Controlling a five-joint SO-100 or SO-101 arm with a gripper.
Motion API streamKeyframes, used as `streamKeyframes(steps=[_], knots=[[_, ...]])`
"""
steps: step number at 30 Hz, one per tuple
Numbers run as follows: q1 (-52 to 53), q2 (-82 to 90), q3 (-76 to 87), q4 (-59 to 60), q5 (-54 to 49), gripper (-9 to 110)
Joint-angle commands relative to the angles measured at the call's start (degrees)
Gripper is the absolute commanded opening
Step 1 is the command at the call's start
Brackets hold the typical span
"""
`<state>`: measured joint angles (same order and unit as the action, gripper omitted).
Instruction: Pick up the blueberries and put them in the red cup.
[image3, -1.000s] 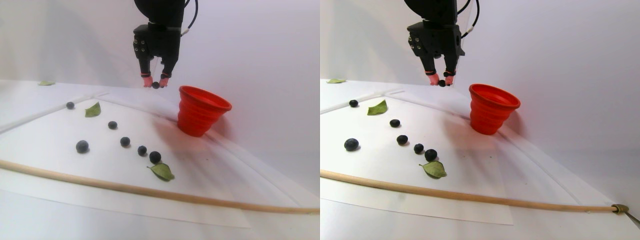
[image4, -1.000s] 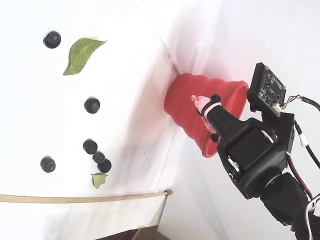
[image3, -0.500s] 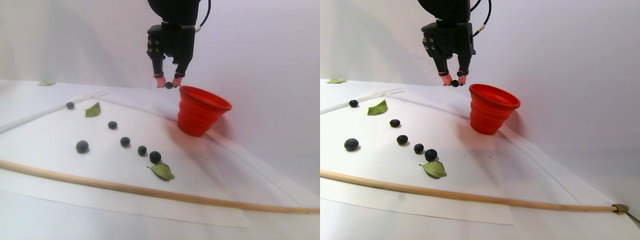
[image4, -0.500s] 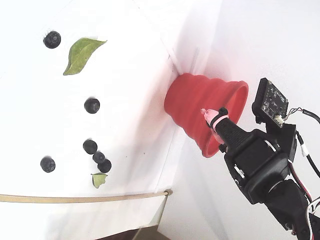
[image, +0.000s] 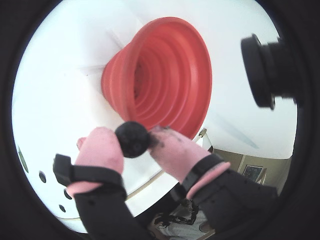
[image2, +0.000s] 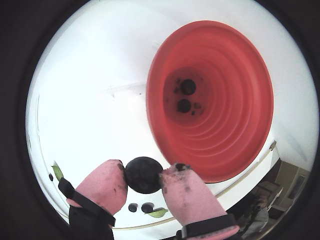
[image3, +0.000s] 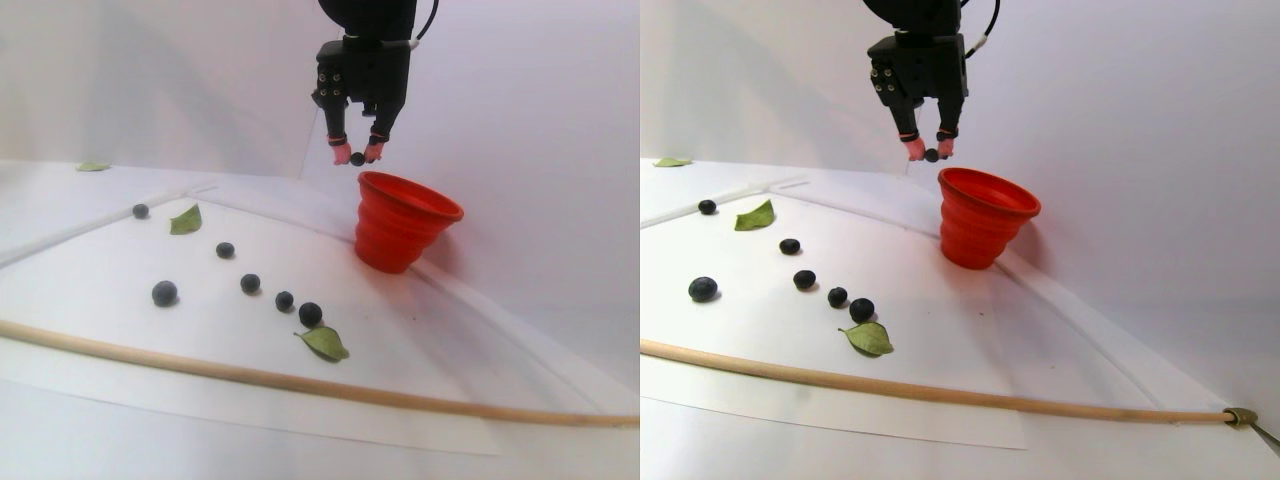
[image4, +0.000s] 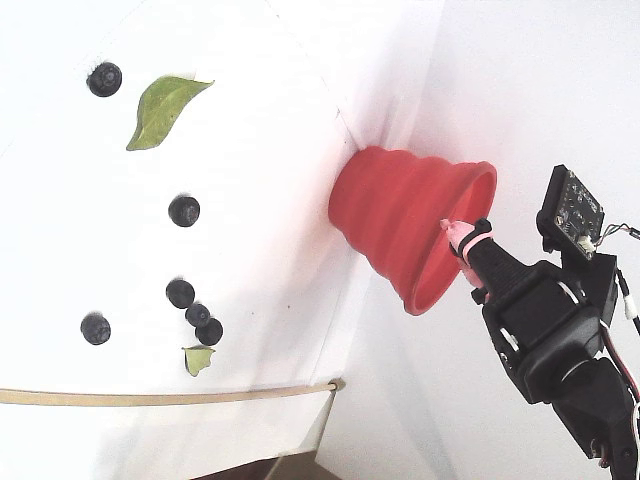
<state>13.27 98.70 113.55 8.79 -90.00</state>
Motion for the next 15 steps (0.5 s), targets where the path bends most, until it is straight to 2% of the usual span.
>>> streamKeyframes(steps=[1, 15], knots=[[4.83, 5.8, -6.5, 0.44, -0.44, 12], [8.88, 2.37, -9.49, 0.44, -1.76, 12]])
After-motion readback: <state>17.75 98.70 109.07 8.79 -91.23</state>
